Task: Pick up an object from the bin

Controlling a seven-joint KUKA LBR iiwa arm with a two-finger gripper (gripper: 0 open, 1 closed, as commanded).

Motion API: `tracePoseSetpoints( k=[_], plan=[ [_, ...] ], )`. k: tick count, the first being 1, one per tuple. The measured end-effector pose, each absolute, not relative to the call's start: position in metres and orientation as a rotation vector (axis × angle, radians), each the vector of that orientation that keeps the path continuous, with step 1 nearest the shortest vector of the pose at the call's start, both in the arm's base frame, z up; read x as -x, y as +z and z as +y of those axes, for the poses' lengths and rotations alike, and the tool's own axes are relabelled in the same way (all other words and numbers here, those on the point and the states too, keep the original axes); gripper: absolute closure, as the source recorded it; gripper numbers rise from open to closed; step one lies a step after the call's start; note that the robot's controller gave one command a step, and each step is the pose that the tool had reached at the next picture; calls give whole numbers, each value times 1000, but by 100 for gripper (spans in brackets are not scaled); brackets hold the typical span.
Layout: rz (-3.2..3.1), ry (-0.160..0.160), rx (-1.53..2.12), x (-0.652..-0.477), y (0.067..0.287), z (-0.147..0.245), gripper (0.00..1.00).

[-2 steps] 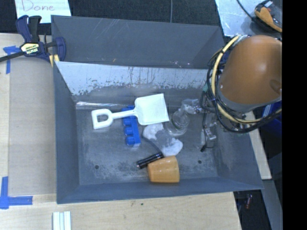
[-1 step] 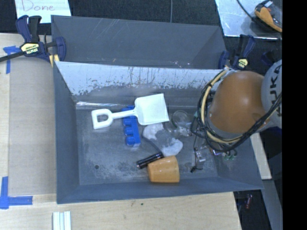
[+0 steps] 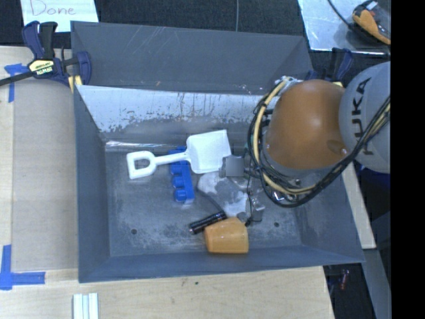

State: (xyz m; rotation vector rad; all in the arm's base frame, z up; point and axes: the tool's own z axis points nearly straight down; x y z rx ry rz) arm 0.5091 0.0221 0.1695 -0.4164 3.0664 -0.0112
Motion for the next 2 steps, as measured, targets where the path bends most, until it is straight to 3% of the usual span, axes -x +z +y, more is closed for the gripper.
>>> tracePoseSetpoints(
  k=[1,2],
  plan=[
    [3082,-15,334,-504,226,-21,100],
    [3082,-15,334,-504,226,-21,100]
  ],
)
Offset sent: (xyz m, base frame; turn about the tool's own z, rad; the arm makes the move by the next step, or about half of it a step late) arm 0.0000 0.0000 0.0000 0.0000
